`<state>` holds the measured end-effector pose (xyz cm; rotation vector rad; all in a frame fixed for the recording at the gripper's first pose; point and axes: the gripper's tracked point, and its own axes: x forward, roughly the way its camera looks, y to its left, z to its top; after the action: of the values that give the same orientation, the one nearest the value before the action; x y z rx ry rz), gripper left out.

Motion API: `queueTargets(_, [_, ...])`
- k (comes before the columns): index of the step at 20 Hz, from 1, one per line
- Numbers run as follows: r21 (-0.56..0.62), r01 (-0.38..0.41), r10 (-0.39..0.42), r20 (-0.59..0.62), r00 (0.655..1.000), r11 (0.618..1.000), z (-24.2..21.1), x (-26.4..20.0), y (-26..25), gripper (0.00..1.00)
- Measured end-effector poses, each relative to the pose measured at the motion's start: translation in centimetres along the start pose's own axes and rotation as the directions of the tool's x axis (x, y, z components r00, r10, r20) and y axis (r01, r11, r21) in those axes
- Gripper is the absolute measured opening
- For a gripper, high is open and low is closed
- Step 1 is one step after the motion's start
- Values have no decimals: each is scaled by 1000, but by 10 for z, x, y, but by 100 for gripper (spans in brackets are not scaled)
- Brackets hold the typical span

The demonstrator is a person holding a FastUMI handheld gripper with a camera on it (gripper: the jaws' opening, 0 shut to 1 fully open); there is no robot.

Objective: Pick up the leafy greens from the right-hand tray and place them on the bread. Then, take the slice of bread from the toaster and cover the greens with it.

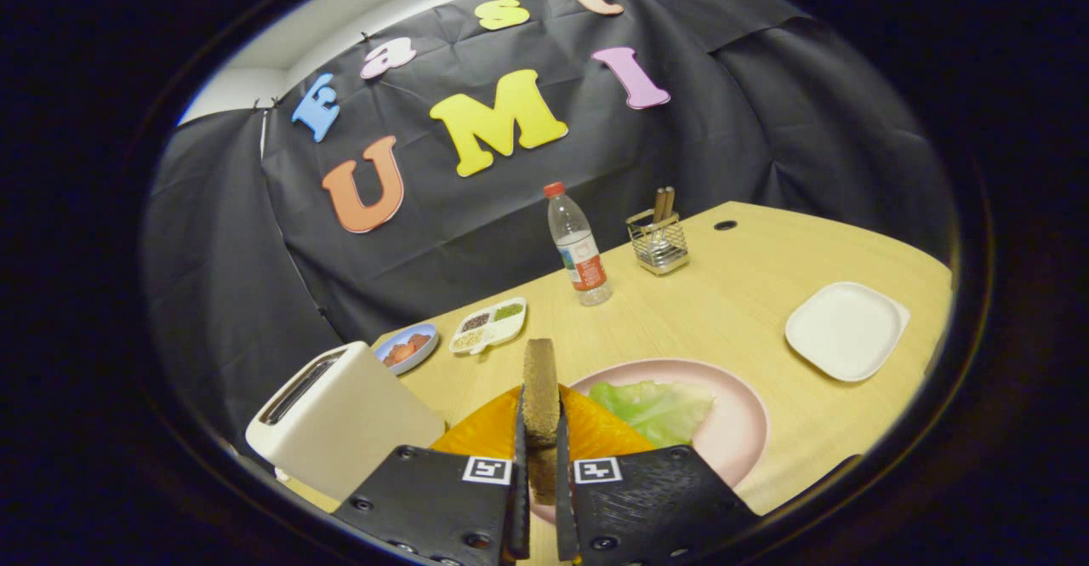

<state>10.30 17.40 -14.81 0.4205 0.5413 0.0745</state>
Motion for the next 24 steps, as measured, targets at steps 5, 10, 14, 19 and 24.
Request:
queueTargets(5, [13,38,-38,-13,999,999,-1,0,-31,27])
queueTargets(10, [3,86,-86,-17,996,996,-1,1,-58,48])
queueTargets(14, [-18,110,-109,27,994,994,15,-10,-71,61])
queueTargets(19, [-160,118,-90,174,981,980,62,-46,-80,97])
queueTargets(24, [-295,134,-22,355,935,946,131,-118,-93,95])
